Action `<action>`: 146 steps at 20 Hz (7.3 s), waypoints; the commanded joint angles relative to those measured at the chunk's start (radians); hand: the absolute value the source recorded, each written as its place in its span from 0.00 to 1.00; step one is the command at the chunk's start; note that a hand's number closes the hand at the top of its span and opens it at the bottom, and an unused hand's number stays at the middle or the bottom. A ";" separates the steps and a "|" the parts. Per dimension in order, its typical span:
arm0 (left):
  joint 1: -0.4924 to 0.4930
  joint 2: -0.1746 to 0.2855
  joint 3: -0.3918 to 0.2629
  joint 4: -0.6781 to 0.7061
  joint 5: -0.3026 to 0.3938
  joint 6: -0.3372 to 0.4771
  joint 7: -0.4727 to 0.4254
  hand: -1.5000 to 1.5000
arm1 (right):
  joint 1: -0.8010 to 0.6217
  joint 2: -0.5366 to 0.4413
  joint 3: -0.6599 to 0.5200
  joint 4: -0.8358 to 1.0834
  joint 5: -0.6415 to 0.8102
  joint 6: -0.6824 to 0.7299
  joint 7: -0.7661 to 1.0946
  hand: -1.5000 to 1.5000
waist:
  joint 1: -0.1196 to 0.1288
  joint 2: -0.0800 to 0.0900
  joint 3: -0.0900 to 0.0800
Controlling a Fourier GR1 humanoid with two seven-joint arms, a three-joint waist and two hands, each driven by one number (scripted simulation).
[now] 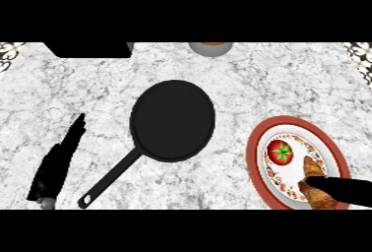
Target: Pick the tomato from the plate and place it in the pan
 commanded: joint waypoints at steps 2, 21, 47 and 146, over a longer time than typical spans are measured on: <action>-0.034 -0.019 0.003 0.006 -0.010 -0.015 0.044 0.50 | -0.134 0.017 0.057 0.069 -0.009 0.082 0.184 0.00 | 0.000 0.001 0.001; 0.004 -0.036 0.027 -0.029 -0.028 -0.025 0.016 0.50 | -0.404 0.018 0.147 0.325 -0.160 0.266 0.421 0.00 | 0.003 -0.002 0.000; 0.039 -0.042 0.074 -0.019 -0.048 -0.077 -0.012 0.50 | -0.348 0.121 0.224 0.540 -0.067 0.236 0.357 0.00 | -0.006 -0.002 0.001; 0.032 -0.152 0.143 -0.008 -0.152 -0.136 -0.014 0.50 | -0.894 0.449 0.191 1.350 0.107 -1.175 -0.406 0.00 | -0.004 -0.006 0.002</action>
